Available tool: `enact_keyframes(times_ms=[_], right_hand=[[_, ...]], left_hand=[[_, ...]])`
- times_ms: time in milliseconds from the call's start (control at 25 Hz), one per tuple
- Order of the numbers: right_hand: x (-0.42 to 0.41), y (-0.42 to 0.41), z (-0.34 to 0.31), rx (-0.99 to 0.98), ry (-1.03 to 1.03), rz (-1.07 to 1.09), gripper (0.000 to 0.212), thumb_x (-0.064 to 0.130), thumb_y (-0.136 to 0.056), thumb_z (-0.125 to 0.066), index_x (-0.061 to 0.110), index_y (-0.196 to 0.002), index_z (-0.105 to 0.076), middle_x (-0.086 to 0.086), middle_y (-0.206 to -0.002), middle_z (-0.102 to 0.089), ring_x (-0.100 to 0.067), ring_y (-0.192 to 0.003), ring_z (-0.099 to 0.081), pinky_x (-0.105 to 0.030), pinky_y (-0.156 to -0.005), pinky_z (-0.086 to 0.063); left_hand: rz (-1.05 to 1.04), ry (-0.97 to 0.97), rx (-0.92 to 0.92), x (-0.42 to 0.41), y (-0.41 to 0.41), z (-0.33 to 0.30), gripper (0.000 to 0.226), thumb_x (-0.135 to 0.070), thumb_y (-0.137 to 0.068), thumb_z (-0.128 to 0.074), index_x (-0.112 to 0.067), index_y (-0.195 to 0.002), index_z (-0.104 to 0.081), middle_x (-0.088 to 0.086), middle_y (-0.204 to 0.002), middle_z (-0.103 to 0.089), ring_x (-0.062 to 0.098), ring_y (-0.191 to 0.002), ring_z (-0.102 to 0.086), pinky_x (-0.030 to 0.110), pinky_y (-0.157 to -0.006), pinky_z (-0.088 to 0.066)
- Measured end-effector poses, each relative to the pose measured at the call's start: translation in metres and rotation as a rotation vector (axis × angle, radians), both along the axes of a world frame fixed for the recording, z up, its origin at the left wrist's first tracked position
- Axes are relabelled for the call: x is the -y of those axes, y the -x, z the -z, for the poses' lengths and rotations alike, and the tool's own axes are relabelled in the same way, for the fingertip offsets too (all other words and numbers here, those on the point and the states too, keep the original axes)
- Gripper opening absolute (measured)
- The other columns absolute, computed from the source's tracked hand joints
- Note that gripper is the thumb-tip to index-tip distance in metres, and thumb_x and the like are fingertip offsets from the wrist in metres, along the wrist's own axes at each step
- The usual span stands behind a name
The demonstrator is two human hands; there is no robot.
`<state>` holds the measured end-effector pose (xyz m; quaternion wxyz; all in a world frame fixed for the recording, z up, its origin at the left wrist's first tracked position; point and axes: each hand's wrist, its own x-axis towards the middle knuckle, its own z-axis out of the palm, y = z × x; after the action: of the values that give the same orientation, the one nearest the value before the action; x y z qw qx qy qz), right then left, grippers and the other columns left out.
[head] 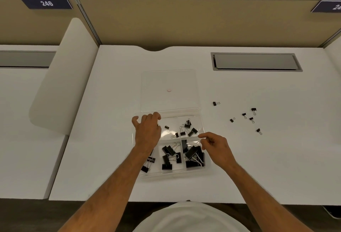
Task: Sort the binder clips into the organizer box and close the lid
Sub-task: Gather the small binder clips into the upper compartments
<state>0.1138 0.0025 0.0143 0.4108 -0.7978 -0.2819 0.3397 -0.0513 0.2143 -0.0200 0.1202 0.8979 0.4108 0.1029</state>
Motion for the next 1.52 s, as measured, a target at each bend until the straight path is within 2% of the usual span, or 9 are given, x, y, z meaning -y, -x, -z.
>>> enact_keyframes(times_ms=[120, 240, 440, 640, 760, 840, 1040, 1360, 1520], right_hand=[[0.004, 0.000, 0.000, -0.001, 0.009, 0.021, 0.021, 0.011, -0.093, -0.059, 0.025, -0.100, -0.072, -0.003, -0.069, -0.068, -0.006, -0.066, -0.066, -0.012, -0.065, -0.048], [0.005, 0.001, -0.001, 0.003, 0.013, 0.032, 0.020, 0.010, -0.093, -0.059, 0.023, -0.101, -0.073, -0.003, -0.069, -0.068, -0.003, -0.061, -0.062, -0.010, -0.062, -0.046], [0.002, -0.002, -0.002, -0.002, 0.003, 0.073, 0.021, 0.007, -0.094, -0.058, 0.020, -0.102, -0.073, -0.012, -0.072, -0.067, -0.001, -0.060, -0.062, -0.008, -0.062, -0.046], [-0.003, -0.007, 0.007, 0.021, 0.023, 0.090, 0.022, 0.012, -0.094, -0.059, 0.027, -0.102, -0.072, -0.007, -0.072, -0.067, -0.005, -0.064, -0.065, -0.018, -0.066, -0.051], [-0.004, -0.008, 0.014, 0.008, 0.015, 0.082, 0.024, 0.013, -0.093, -0.059, 0.030, -0.102, -0.071, -0.006, -0.073, -0.066, -0.021, -0.069, -0.065, -0.033, -0.072, -0.055], [-0.004, -0.008, 0.016, 0.010, 0.016, 0.053, 0.024, 0.012, -0.093, -0.058, 0.029, -0.104, -0.071, -0.004, -0.074, -0.067, -0.027, -0.073, -0.065, -0.037, -0.075, -0.056], [0.008, -0.026, 0.010, 0.043, -0.001, 0.015, 0.025, 0.012, -0.092, -0.058, 0.029, -0.105, -0.071, -0.003, -0.075, -0.067, -0.023, -0.075, -0.066, -0.036, -0.077, -0.058], [0.069, -0.094, 0.006, 0.097, 0.028, -0.049, 0.023, 0.008, -0.090, -0.059, 0.025, -0.099, -0.072, 0.002, -0.075, -0.070, -0.012, -0.073, -0.067, -0.030, -0.074, -0.055], [0.098, -0.145, 0.010, 0.122, 0.054, -0.061, 0.022, 0.010, -0.089, -0.060, 0.026, -0.099, -0.072, 0.003, -0.076, -0.070, -0.013, -0.075, -0.067, -0.028, -0.076, -0.055]], left_hand=[[0.148, 0.079, 0.002, 0.003, -0.006, -0.002, 0.036, -0.022, -0.082, -0.069, -0.031, -0.114, -0.055, -0.015, -0.092, -0.062, 0.010, -0.100, -0.058, 0.041, -0.105, -0.012], [0.211, 0.195, -0.080, -0.002, -0.010, 0.007, 0.046, -0.020, -0.084, -0.067, -0.030, -0.126, -0.051, -0.013, -0.095, -0.063, 0.011, -0.112, -0.054, 0.044, -0.110, -0.004], [0.203, 0.276, -0.137, -0.017, -0.032, 0.016, 0.055, -0.019, -0.086, -0.068, -0.031, -0.134, -0.043, -0.010, -0.098, -0.064, 0.014, -0.114, -0.053, 0.046, -0.111, -0.005], [0.221, 0.298, -0.120, -0.019, -0.034, 0.019, 0.053, -0.022, -0.085, -0.070, -0.032, -0.133, -0.048, -0.011, -0.102, -0.063, 0.014, -0.111, -0.052, 0.041, -0.105, -0.012], [0.196, 0.319, -0.040, -0.010, -0.026, 0.021, 0.049, -0.024, -0.085, -0.071, -0.031, -0.130, -0.053, -0.011, -0.109, -0.062, 0.014, -0.114, -0.051, 0.038, -0.103, -0.012], [0.182, 0.328, 0.028, 0.000, -0.026, 0.016, 0.047, -0.026, -0.085, -0.071, -0.031, -0.128, -0.055, -0.012, -0.113, -0.062, 0.012, -0.115, -0.050, 0.036, -0.104, -0.013], [0.177, 0.344, 0.142, 0.033, -0.040, -0.009, 0.043, -0.031, -0.085, -0.071, -0.033, -0.126, -0.057, -0.015, -0.116, -0.061, 0.006, -0.116, -0.048, 0.027, -0.102, -0.013], [0.094, 0.351, 0.216, 0.107, -0.090, -0.028, 0.035, -0.033, -0.087, -0.069, -0.036, -0.120, -0.060, -0.023, -0.115, -0.059, 0.000, -0.114, -0.049, 0.026, -0.102, -0.015], [0.049, 0.377, 0.221, 0.148, -0.113, -0.028, 0.037, -0.031, -0.085, -0.071, -0.037, -0.120, -0.060, -0.024, -0.112, -0.057, 0.000, -0.111, -0.049, 0.028, -0.105, -0.017]])
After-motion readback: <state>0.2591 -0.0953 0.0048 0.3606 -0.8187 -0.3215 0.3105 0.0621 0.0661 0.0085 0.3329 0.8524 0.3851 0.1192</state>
